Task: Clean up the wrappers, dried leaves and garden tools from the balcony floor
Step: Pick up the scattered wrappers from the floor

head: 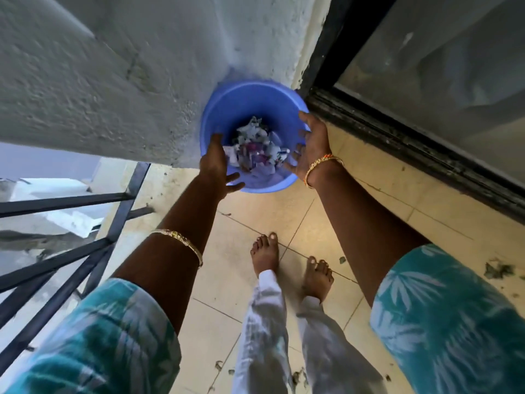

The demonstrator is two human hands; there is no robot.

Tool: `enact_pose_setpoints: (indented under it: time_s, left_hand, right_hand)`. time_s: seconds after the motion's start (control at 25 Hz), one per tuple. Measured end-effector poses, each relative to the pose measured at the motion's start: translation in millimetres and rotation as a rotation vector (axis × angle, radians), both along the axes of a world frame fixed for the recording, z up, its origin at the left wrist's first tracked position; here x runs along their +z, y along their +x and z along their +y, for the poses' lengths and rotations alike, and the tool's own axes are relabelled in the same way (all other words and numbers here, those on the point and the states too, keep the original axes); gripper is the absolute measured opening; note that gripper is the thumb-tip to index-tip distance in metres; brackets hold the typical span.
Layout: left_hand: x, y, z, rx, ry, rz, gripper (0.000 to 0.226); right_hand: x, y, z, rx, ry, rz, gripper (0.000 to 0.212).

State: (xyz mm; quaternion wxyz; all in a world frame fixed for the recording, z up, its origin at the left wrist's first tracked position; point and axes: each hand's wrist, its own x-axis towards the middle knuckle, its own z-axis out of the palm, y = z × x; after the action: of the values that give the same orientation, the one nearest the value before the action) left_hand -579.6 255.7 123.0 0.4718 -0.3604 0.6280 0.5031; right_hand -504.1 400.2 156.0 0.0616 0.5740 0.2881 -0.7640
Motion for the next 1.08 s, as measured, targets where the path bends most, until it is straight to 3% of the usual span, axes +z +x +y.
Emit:
enact_pose_setpoints:
  time_s: [0.16,0.24,0.32,0.48,0.64,0.88,1.08]
  left_hand:
    - [1.7,14.3,1.7,-0.197,-0.289,0.289,0.053]
    - [6.7,29.1,-0.2,-0.421,-0.423,0.497,0.047]
    - [15.6,49.3,-5.4,-0.654,-0.496,0.647,0.045]
    - [44.6,101.9,-8.4,-1.019,-0.537,0.949,0.056]
    - [76.5,169.3,18.7,-1.299,-0.393,1.154,0.067]
    - [95.6,308.4,70.5,-1.984,-0.155,1.395,0.069]
    - [105.1,462.0,99.0,-2.174,0.031,1.527,0.074]
  right_hand:
    - [5.8,12.5,9.8,0.115,0.089,-0.056,0.040]
    - [7.7,25.1,9.7,0.168,0.226,-0.104,0.027]
    - [4.8,49.1,5.5,0.258,0.495,-0.179,0.014]
    - [24.8,126.0,-14.5,0.293,0.991,-0.409,0.034]
    - [39.8,225.2,-20.7,0.260,1.226,-0.590,0.027]
    - [47.0,402.2,-26.6,0.249,1.138,-0.937,0.056]
    - [61.7,553.1,-36.1,0.063,1.069,-0.981,0.062]
